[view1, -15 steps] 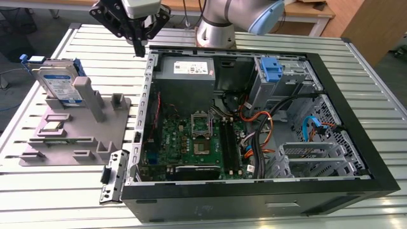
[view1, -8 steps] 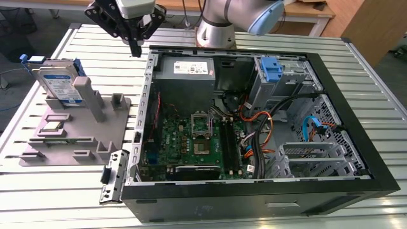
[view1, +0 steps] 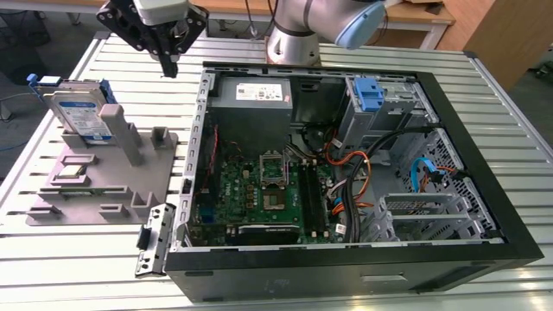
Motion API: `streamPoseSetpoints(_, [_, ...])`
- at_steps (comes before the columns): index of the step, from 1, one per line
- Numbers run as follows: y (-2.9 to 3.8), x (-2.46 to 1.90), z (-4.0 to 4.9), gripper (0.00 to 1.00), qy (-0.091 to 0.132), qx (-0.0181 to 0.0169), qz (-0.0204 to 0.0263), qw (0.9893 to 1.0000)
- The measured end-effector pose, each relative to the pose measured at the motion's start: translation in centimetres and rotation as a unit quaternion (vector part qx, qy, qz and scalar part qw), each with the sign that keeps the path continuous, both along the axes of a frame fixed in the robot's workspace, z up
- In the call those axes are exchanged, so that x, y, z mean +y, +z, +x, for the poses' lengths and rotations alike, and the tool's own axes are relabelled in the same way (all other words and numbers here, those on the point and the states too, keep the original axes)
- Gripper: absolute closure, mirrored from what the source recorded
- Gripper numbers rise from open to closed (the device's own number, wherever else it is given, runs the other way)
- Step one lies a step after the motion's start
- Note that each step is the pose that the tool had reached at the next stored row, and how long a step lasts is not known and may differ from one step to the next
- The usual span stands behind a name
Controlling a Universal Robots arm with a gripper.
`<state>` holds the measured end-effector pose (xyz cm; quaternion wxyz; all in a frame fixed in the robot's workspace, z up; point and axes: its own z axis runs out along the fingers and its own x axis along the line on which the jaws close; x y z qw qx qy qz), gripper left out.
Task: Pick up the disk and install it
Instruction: 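Reach for the disk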
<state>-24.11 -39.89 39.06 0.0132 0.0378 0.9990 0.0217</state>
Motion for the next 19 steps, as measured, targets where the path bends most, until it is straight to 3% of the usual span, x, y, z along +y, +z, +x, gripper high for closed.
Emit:
streamPoseSetpoints(13, [-0.10, 0.00, -3.68, 0.90, 0.000, -0.0002, 0.0000, 1.0000])
streamPoseSetpoints(19, [-0.11, 0.00, -4.18, 0.90, 0.000, -0.0003, 0.0000, 1.0000])
